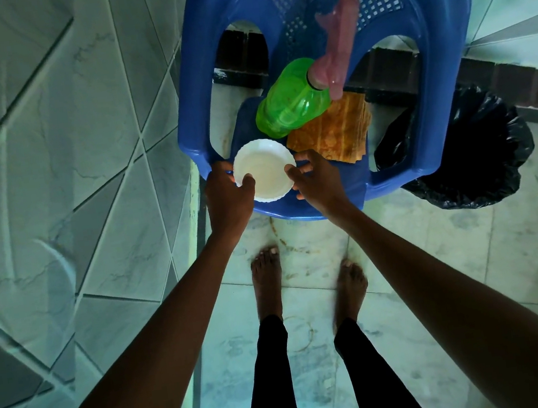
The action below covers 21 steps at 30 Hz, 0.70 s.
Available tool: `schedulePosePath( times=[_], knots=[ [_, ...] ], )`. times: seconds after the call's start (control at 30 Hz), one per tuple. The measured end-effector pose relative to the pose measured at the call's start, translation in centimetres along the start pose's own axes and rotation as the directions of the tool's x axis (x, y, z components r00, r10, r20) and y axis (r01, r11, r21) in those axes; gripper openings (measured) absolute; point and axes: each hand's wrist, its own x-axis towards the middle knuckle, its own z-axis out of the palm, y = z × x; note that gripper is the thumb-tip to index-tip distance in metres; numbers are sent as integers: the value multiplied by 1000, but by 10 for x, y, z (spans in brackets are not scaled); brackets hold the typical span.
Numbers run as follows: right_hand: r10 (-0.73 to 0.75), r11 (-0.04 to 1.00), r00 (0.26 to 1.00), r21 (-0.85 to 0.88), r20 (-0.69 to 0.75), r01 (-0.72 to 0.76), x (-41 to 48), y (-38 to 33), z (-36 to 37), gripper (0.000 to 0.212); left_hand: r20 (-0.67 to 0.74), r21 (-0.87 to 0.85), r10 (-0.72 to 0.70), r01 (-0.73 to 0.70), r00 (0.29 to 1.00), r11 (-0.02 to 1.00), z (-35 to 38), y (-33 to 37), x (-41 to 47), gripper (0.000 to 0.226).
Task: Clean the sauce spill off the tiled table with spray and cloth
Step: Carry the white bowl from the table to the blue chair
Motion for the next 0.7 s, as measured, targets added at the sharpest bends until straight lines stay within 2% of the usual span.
schedulePosePath(
  times=[0.2,0.3,0.43,0.6,0.7],
  knots=[
    [4,1000,1000,-11,18,-4,-2,-2,-2,31,-3,-6,-15,15,1000,1000,-1,3,-1,31],
    [23,999,1000,29,3,-23,-4,-5,-12,25,-29,-25,-27,26,999,999,-2,3,-3,37],
    [46,995,997,84,54,-50,-3,-11,-27,24,-6,-18,-33,33,999,999,-4,8,-3,38],
    [-8,1000,998,16,65,7,-2,-13,-25,25,33,5,-31,31,999,1000,-2,15,1,34],
    [22,999,999,27,46,-23,0,-9,-22,25,36,-5,-29,29,999,1000,-1,17,1,34]
  ],
)
